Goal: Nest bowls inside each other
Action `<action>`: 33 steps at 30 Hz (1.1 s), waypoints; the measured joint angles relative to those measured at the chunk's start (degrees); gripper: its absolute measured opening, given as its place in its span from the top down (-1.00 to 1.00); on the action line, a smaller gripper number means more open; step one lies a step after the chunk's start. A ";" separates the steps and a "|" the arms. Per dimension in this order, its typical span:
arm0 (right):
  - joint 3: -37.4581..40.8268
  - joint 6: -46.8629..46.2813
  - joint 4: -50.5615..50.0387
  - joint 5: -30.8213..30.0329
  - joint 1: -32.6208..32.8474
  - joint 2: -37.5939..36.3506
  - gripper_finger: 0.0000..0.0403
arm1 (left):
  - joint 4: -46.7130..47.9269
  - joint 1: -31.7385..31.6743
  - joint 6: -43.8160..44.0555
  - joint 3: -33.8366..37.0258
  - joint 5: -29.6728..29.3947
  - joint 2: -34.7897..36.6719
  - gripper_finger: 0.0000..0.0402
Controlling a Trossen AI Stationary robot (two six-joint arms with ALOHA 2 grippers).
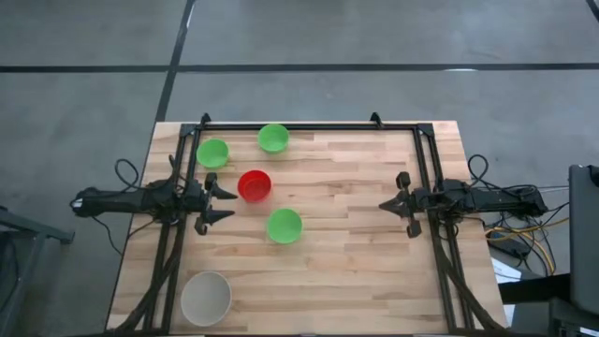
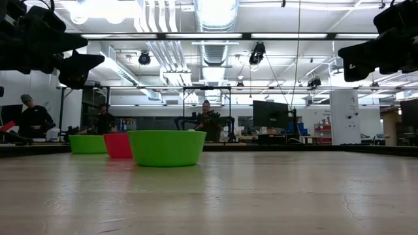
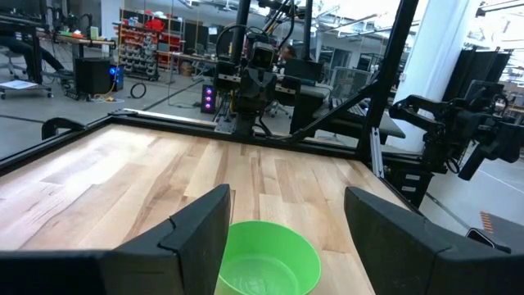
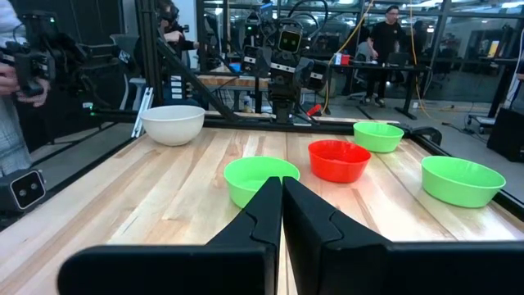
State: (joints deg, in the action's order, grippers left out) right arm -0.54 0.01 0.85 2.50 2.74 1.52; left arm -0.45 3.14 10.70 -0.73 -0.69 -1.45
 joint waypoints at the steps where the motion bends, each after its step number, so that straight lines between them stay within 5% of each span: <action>1: -0.01 0.00 0.00 -0.01 -0.01 0.00 0.96 | 0.00 0.00 -0.01 0.00 0.00 0.00 -0.22; 33: 0.00 0.00 -0.01 -0.02 -0.02 0.07 0.96 | -0.04 0.02 5.87 0.02 0.72 0.00 -0.22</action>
State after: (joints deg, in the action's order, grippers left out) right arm -0.54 0.01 0.84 2.48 2.72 1.58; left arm -0.49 3.16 16.57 -0.71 0.03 -1.45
